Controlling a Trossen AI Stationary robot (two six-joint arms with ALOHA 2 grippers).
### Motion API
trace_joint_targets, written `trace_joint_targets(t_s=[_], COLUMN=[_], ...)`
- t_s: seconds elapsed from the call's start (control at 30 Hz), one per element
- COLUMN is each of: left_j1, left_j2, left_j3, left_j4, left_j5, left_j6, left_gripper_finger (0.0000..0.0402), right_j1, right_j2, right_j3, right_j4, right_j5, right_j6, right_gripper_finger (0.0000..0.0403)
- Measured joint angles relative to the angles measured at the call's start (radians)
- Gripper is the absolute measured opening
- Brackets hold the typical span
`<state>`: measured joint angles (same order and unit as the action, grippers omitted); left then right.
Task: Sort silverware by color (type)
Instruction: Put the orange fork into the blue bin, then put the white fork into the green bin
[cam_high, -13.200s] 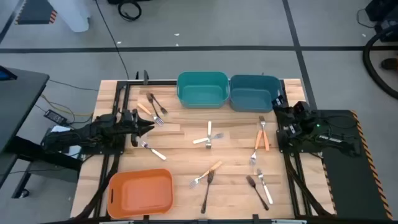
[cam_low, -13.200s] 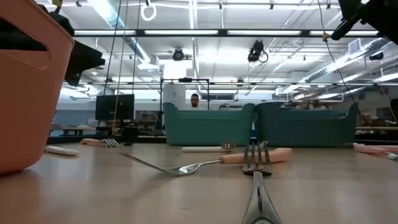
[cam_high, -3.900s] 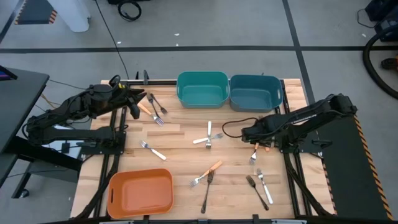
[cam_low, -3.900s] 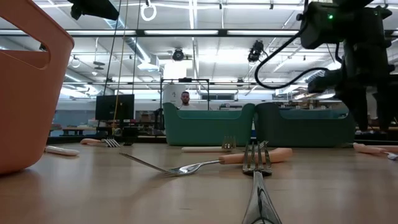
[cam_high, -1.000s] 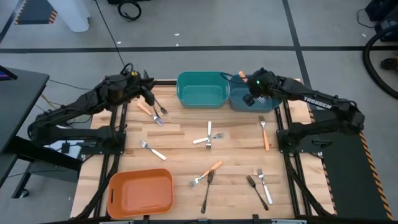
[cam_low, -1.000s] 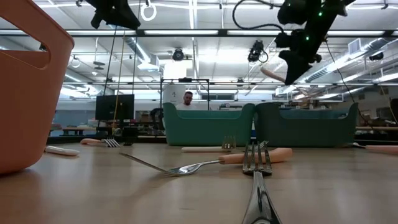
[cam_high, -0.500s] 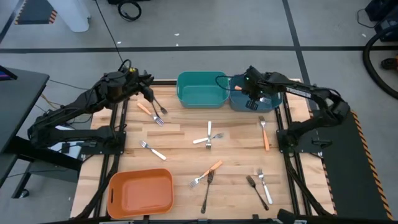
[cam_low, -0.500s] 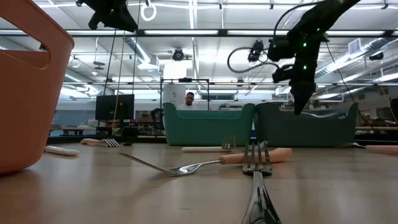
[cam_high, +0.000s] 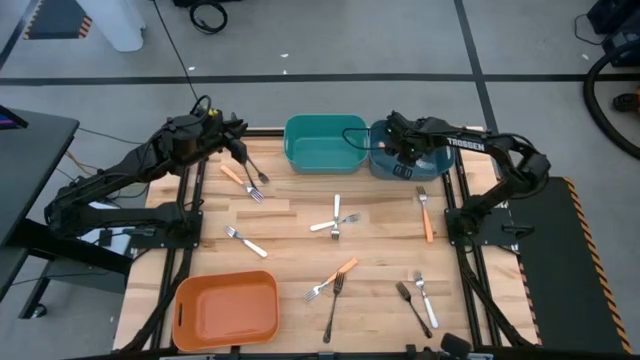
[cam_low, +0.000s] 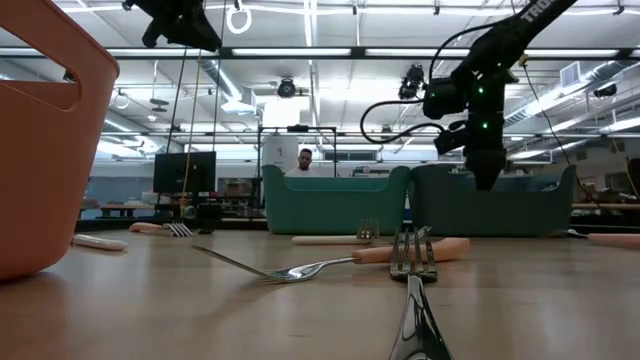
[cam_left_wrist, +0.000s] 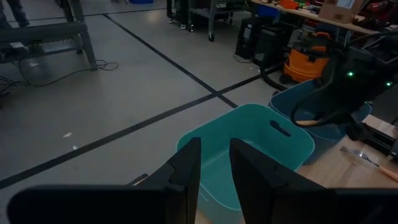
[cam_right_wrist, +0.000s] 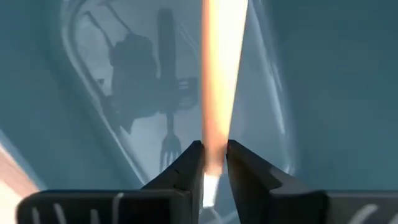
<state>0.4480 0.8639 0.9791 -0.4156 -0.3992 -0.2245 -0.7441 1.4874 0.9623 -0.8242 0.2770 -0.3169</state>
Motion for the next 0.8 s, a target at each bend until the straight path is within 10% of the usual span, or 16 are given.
trace_joint_targets(t_s=[0.4,0.8], left_j1=[0.0,0.001], left_j2=[0.0,0.032], left_j3=[0.0,0.0], left_j4=[-0.001,-0.189], left_j5=[0.0,0.025], left_j6=[0.0,0.0], left_gripper_finger=[0.0094,0.0094], right_j1=[0.002,0.083], right_j2=[-0.001,-0.002], right_j3=[0.034,0.444], right_j4=[-0.047,-0.375], right_j5=[0.09,0.144], right_j6=[0.011,0.289], right_gripper_finger=[0.0118,0.0119])
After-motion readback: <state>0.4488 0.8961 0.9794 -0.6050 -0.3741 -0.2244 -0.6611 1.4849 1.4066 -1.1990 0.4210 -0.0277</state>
